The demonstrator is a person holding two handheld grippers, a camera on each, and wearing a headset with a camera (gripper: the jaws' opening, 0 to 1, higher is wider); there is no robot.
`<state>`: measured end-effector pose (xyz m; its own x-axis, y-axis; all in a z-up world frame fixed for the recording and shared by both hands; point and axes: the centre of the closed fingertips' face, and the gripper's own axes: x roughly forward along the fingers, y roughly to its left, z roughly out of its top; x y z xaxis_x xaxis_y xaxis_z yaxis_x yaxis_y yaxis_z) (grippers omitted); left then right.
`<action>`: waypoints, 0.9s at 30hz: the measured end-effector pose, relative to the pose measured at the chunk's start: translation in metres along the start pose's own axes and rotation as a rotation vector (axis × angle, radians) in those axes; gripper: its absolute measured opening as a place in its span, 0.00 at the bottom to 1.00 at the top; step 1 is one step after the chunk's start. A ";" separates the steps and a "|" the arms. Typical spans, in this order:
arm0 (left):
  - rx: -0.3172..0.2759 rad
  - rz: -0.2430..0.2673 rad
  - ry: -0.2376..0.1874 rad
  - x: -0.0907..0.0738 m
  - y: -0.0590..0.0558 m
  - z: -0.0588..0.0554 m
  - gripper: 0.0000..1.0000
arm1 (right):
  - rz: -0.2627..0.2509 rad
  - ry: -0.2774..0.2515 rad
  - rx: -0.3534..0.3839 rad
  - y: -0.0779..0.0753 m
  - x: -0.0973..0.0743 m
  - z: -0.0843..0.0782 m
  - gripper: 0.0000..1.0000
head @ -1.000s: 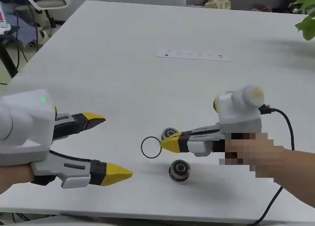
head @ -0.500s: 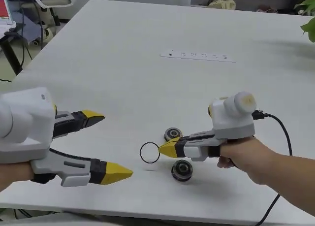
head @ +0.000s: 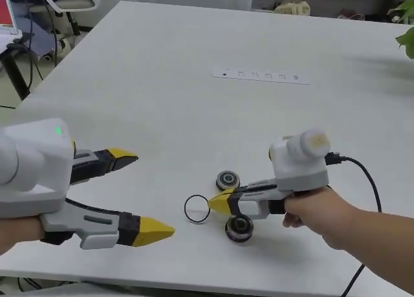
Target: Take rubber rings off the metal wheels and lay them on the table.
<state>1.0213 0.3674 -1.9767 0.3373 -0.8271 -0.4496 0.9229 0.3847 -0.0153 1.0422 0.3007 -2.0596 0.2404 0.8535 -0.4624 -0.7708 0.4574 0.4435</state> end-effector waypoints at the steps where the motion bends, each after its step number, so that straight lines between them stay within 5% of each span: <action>1: 0.000 0.000 0.000 0.000 0.000 0.000 0.80 | -0.003 0.001 -0.004 -0.001 0.000 -0.001 0.00; 27: -0.007 -0.009 0.012 0.000 -0.005 -0.002 0.80 | -0.017 0.006 -0.022 -0.002 -0.005 -0.001 0.03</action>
<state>1.0162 0.3664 -1.9789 0.3266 -0.8257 -0.4600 0.9245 0.3802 -0.0261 1.0418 0.2952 -2.0593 0.2500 0.8441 -0.4744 -0.7797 0.4660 0.4183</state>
